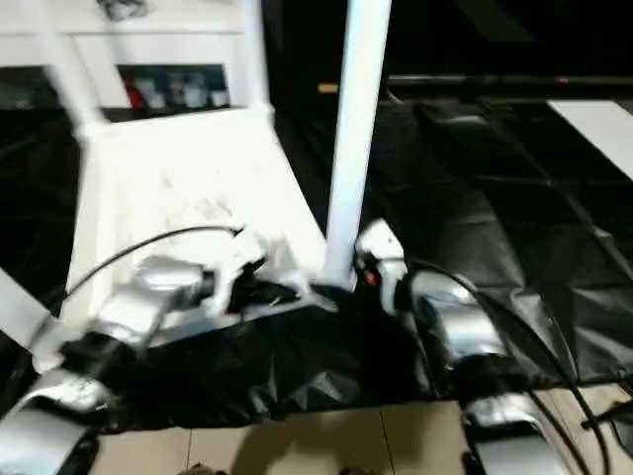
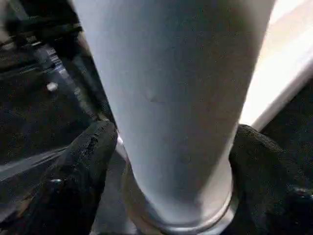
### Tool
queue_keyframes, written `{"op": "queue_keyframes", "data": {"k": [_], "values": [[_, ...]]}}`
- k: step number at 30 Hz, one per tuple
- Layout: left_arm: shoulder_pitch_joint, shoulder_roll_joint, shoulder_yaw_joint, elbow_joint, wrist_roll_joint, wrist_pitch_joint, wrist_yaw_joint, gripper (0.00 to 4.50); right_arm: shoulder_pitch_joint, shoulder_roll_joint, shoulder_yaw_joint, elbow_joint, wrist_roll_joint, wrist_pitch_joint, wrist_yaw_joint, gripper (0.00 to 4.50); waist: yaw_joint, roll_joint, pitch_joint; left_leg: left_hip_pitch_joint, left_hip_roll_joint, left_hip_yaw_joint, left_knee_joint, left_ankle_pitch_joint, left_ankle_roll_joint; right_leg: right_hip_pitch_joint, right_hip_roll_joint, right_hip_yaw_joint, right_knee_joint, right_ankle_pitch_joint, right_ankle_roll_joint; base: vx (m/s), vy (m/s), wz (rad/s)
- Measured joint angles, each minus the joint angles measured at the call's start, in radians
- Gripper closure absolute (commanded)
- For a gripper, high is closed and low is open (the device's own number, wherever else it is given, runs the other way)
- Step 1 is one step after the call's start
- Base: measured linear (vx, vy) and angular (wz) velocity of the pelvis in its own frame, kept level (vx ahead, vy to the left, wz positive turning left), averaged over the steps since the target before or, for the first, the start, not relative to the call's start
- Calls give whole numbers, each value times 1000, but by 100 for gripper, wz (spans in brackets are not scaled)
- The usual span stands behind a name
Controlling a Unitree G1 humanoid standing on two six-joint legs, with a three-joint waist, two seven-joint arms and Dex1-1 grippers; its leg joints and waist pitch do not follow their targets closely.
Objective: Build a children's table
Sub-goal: Rotate leg to tighten
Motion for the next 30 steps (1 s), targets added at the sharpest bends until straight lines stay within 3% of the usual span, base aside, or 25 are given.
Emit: {"op": "queue_keyframes", "data": {"k": [11,26,30], "values": [[12,39,-16,-10,-20,0,-114,450,16,-36,40,-55,9,32,112,178,12,0,0,-1,0,3,1,0,0,1,-2,3,0,0,1,0,0,0],[22,43,-17,-21,-19,-7,-106,450,44,-29,34,-91,11,45,99,198,17,0,0,0,0,3,1,0,0,1,-2,3,0,-1,1,0,0,0],[3,13,1,11,16,-27,10,450,14,34,-12,-12,-1,33,-53,198,1,-1,0,5,0,2,2,0,0,5,-2,3,0,-2,4,0,0,0]]}}
